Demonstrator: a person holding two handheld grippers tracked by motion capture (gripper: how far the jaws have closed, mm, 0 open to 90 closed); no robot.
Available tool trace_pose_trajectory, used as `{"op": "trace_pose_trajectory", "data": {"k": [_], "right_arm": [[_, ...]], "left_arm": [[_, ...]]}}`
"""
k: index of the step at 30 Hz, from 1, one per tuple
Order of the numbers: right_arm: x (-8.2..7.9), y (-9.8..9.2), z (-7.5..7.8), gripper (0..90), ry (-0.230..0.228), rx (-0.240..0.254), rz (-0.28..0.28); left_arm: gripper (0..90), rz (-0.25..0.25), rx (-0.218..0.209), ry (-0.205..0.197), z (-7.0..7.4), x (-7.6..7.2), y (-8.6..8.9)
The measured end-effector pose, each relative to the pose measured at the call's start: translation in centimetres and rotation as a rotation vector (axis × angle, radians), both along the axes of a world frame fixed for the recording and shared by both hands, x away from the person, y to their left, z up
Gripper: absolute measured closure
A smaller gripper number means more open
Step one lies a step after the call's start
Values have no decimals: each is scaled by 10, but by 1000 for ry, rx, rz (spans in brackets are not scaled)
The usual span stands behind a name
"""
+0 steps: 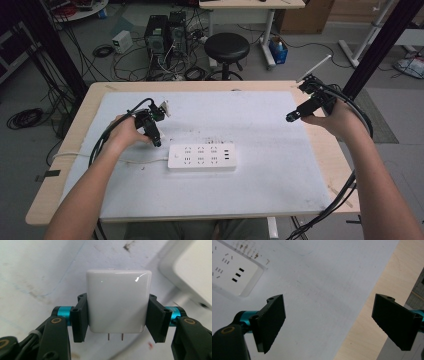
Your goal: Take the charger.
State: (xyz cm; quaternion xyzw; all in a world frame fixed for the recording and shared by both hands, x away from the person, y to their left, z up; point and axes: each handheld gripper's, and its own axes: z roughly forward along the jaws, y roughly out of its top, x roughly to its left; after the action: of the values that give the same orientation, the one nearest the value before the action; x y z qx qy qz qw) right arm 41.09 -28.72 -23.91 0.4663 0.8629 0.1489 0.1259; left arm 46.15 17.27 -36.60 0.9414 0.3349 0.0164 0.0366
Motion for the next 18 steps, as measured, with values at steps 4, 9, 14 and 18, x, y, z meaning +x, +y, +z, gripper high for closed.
{"op": "trace_pose_trajectory", "data": {"k": [4,9,14,18], "right_arm": [[1,1,9,151,20,32,-50],[0,6,16,151,19,23,-49],[-4,11,19,151,36,28,-57],[-8,13,22,155,62,50,-71]], "left_arm": [[426,-10,-30,-23,41,-8,1],[425,-21,-58,-52,86,-14,3],[425,-52,-46,-74,111,-18,0],[425,-89,-76,-122,120,-23,-6]]}}
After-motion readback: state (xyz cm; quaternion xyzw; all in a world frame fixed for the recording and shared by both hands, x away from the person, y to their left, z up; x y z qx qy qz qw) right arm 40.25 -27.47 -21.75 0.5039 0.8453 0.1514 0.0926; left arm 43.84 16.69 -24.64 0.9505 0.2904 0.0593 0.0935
